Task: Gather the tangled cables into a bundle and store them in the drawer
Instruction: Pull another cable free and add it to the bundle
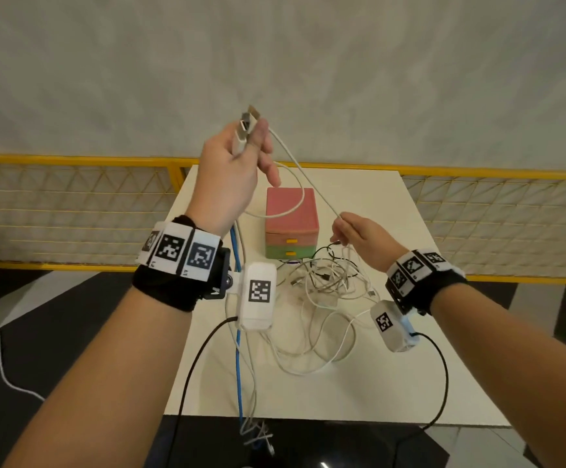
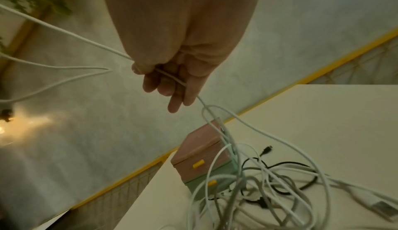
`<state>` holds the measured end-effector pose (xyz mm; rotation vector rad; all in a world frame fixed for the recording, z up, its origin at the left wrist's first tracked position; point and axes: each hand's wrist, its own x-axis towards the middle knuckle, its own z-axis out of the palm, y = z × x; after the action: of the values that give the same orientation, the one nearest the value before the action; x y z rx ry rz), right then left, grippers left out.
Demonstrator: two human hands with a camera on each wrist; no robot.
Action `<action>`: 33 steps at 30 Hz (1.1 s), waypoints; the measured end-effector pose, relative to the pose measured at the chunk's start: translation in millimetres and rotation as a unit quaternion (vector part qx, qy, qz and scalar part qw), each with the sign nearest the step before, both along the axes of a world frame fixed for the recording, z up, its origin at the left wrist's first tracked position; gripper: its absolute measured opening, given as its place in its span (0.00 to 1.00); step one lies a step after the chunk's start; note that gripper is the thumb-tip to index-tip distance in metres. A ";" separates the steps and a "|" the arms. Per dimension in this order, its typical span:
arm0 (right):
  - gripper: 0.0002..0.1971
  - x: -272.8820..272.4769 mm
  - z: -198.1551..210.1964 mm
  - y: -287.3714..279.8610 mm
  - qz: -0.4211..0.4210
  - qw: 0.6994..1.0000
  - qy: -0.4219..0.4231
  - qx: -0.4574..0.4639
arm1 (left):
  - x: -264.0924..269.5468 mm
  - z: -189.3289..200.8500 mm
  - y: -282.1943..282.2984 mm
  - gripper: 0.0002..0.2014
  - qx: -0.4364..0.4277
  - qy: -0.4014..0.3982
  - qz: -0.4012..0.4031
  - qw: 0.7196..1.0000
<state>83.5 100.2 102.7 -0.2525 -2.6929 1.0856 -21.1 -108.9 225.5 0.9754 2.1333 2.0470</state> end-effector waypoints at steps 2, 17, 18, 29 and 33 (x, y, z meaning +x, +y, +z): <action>0.17 1.2 -3.8 6.5 -0.010 1.000 -0.019 0.009 | -4.5 1.5 -4.3 0.16 0.058 -0.009 0.014 0.998; 0.11 -7.6 70.6 10.5 -0.061 0.983 0.135 -0.105 | 4.6 -12.0 -9.8 0.28 -0.063 -0.015 0.017 0.998; 0.10 -7.5 76.8 6.1 -0.047 0.986 0.137 -0.077 | 8.5 -14.2 -3.9 0.30 -0.066 -0.016 -0.013 0.998; 0.10 15.1 114.8 -13.6 0.022 0.969 0.156 0.191 | 23.6 -21.8 13.3 0.09 -0.132 0.023 -0.023 0.991; 0.11 46.5 124.8 -30.3 0.083 0.990 -0.036 0.107 | 22.9 -15.4 -2.2 0.11 -0.064 -0.021 -0.044 0.997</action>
<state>130.1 69.9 227.6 -0.0311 -2.9094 0.8308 1.8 -111.1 210.0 0.9824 2.1304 1.8494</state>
